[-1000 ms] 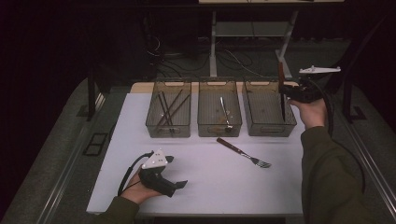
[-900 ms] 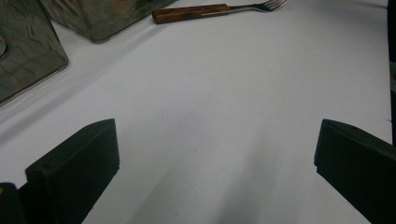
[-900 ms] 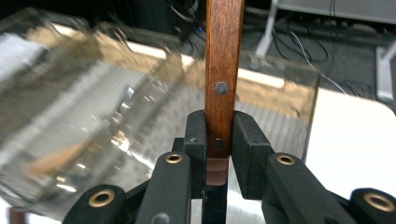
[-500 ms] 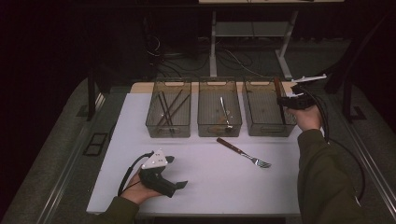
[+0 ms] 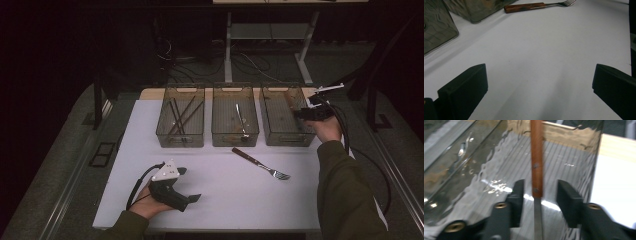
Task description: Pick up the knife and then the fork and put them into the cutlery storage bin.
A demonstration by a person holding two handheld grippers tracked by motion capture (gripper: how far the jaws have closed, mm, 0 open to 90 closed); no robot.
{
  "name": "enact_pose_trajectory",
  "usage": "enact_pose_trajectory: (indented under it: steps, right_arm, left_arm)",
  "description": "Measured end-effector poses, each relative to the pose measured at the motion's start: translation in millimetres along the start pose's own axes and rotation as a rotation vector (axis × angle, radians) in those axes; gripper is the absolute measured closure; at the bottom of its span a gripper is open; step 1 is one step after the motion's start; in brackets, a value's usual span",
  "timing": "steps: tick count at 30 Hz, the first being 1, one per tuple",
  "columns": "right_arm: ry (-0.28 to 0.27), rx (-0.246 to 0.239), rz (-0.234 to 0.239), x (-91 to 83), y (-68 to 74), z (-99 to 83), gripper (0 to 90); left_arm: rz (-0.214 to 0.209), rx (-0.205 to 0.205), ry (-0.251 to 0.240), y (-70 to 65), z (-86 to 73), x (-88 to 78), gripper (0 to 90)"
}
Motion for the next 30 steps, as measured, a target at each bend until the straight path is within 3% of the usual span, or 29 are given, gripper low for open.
enact_pose_trajectory:
  steps: [9, 13, 21, 26, 30]
  right_arm:
    - [-0.043, -0.010, 0.067, -11.7, 14.9, 2.6, 49.6]
    - [-0.070, -0.026, 0.149, -22.4, 35.4, -0.4, 47.8]
    - [-0.103, -0.089, 0.261, -39.3, 75.3, -18.1, 46.8]
    - [-0.107, -0.128, 0.321, -38.4, 98.3, -34.6, 46.6]
    - [-0.075, -0.161, 0.337, -30.1, 110.3, -49.1, 46.8]
  left_arm:
    - [0.001, 0.000, 0.000, -0.2, 0.1, 0.3, 0.0]
    - [-0.002, 0.001, 0.001, -1.0, 0.1, 0.5, 0.0]
    - [0.001, 0.001, 0.001, -1.3, 0.3, 0.6, 0.0]
    - [0.005, 0.001, 0.000, 0.3, 0.1, 0.4, 0.0]
    - [0.011, -0.013, -0.003, 3.9, -0.6, -0.3, 0.0]
Point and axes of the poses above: each handheld gripper's, and its own axes: x roughly forward along the jaws, z roughly out of its top, y roughly to its left, the point moved 9 cm from there along x, roughly forward along the jaws, and after that the axes turned 11 degrees about z, right-handed, at the moved point
